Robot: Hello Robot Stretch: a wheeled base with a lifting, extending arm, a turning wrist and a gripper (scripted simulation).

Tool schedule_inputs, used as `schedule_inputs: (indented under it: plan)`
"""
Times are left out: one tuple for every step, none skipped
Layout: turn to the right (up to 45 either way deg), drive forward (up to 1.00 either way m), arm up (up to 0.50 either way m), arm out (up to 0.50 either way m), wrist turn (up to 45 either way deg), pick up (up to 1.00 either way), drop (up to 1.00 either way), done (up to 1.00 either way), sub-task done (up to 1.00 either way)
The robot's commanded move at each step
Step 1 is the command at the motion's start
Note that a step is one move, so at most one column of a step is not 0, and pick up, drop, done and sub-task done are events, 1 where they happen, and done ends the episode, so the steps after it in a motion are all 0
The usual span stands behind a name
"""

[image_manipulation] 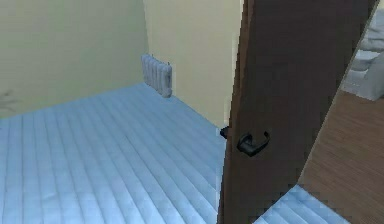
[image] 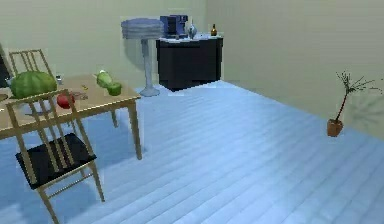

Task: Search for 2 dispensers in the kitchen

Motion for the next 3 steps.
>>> schedule_inputs:
  plan:
    - [3.0, 0.00, 0.00, 0.00, 0.0, 0.00, 0.00, 0.00, 0.00]
    - [0.0, 1.00, 0.00, 0.00, 0.0, 0.00, 0.00, 0.00, 0.00]
    - [3.0, 0.00, 0.00, 0.00, 0.0, 0.00, 0.00, 0.00, 0.00]
